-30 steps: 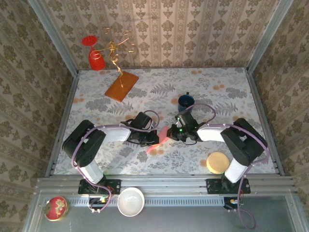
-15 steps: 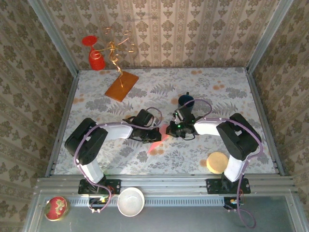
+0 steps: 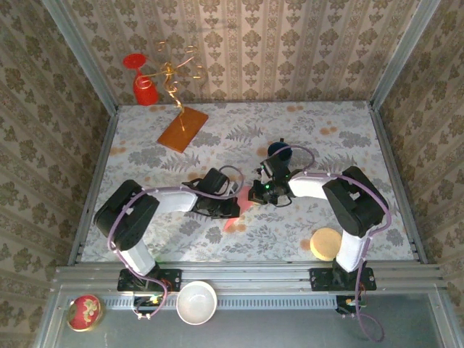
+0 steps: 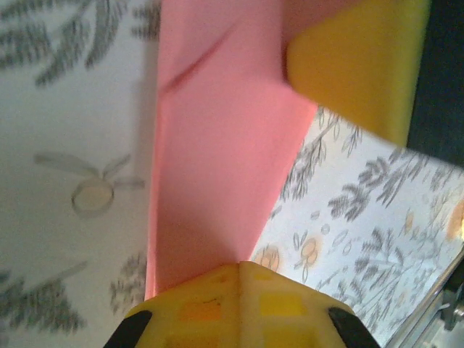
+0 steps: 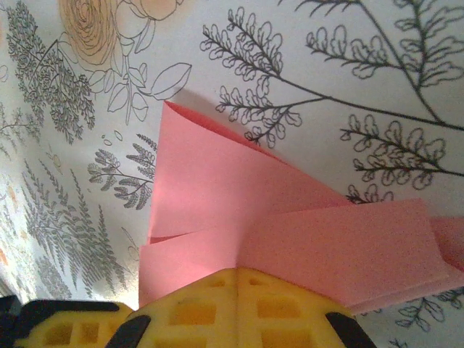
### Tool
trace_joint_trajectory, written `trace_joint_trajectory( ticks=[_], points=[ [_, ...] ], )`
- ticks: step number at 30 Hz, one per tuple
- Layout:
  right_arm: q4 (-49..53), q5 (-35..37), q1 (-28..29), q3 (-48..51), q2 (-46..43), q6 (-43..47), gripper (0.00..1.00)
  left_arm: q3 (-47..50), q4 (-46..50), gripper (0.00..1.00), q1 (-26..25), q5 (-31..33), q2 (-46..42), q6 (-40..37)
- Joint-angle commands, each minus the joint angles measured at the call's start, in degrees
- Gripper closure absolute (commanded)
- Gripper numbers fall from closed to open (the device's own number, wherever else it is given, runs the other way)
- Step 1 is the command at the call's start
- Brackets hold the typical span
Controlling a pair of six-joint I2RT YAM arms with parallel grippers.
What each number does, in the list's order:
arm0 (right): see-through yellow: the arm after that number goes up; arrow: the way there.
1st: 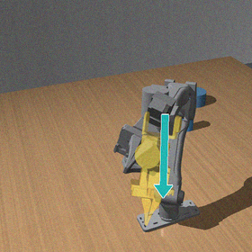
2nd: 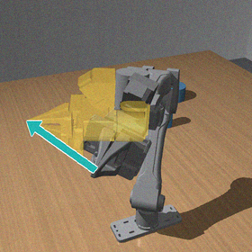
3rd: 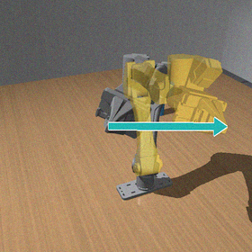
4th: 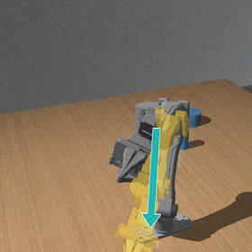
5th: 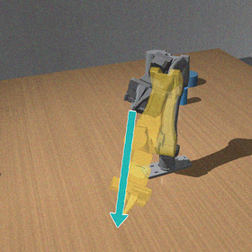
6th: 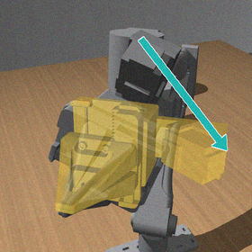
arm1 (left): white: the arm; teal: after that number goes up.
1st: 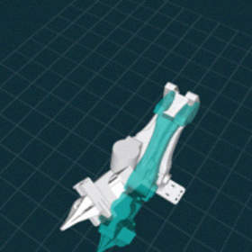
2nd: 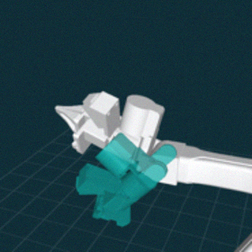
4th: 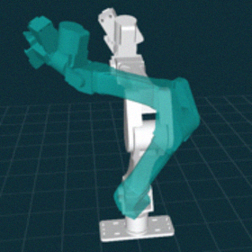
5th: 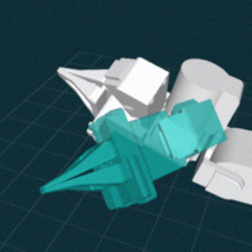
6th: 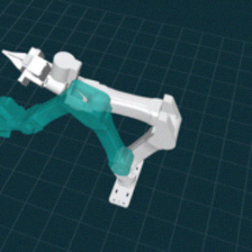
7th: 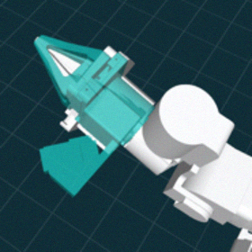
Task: Fold a paper plane with a square sheet of paper (pick it up from the middle)
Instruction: Fold the wing for the fifth time at the center of the table.
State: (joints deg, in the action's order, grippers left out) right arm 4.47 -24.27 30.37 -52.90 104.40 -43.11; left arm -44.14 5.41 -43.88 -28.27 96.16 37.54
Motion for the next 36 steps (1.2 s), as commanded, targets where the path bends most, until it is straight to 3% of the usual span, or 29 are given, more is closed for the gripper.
trace_joint_trajectory(
  ticks=[1, 9, 13, 16, 19, 23, 26, 32, 36],
  points=[
    [5.34, 4.68, -1.01, 0.40, 3.40, 1.62, 0.95, 2.91, 11.54, 1.00, -1.69, 1.50, -2.54, -3.63],
    [6.03, 3.92, -1.06, -0.44, 2.31, 2.84, 0.94, 4.06, 18.74, 1.00, -1.18, 3.16, -9.07, -7.57],
    [6.74, 1.69, -1.01, -1.61, -0.49, 4.79, 0.92, 4.94, 20.94, 1.00, 2.16, 3.02, -13.44, -8.42],
    [8.50, 0.20, -0.46, -3.04, -4.20, 5.88, 0.86, 4.47, 21.40, 0.98, 5.06, 2.78, -18.02, -8.20],
    [11.47, 1.80, 0.54, -4.18, -8.42, 5.18, 0.70, 3.94, 21.01, 0.93, 8.63, 3.28, -21.65, -6.85],
    [16.83, 7.36, 2.60, -4.95, -11.70, 0.36, 0.52, 3.32, 21.17, 0.80, 14.04, 6.22, -25.37, -5.36],
    [21.59, 13.46, 5.74, -6.49, -12.11, -3.85, 0.44, 3.44, 20.79, 0.67, 19.75, 7.11, -27.45, -4.50],
    [28.06, 23.46, 11.28, -9.59, -10.33, -14.28, 0.38, 4.37, 20.62, 0.38, 27.27, 9.01, -29.75, -6.08],
    [29.40, 28.08, 13.93, -12.33, -8.08, -18.89, 0.34, 6.28, 17.35, 0.25, 29.32, 9.89, -30.25, -6.18]
  ],
)
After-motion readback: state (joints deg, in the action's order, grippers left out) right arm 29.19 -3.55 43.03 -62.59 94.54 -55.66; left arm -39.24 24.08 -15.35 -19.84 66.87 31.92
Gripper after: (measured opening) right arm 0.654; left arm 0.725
